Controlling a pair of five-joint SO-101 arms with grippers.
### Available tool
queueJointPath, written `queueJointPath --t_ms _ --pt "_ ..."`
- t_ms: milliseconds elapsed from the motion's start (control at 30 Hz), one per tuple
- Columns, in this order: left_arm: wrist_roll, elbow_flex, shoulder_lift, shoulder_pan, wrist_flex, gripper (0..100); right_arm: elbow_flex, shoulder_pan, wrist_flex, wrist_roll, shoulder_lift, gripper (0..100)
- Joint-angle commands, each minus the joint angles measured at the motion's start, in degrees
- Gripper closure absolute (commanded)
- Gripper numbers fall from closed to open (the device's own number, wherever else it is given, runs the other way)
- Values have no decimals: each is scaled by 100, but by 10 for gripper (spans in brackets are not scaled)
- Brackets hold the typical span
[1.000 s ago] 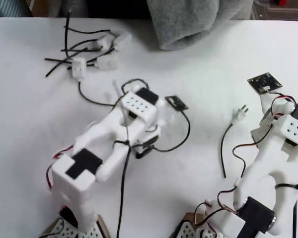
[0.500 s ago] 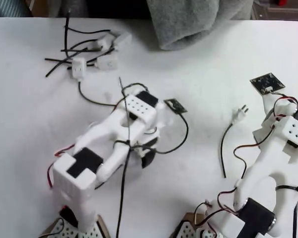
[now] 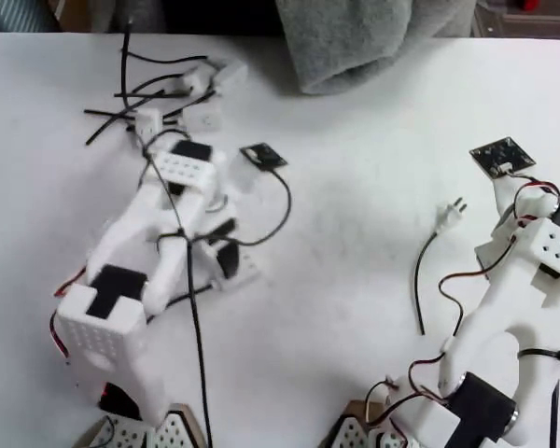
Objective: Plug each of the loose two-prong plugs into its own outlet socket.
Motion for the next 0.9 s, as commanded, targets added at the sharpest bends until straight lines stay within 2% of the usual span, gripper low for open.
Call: queueJointPath --t_ms 0,133,333,467,633,733,867 --pt "-237 -422 22 -699 -185 748 -79 -4 -57 26 -180 665" --pt "-237 -1064 -338 -971 571 748 -105 -4 -57 26 -180 665" --pt "-202 -1618 -1604 -945 1855 748 -237 -224 -321 -44 -163 665" --pt "237 -1073 -2642 -998 1855 748 -448 -734 -303 -1029 136 665" --pt "589 633 -3758 -1042 1134 748 -791 -1684 -365 -2716 1007 665" --pt "589 1899 -4426 -1349 211 748 -949 -2176 -734 -3780 1587 665" --pt "607 3552 -5323 -1842 -1178 748 -1046 -2246 -1684 -4818 2202 666"
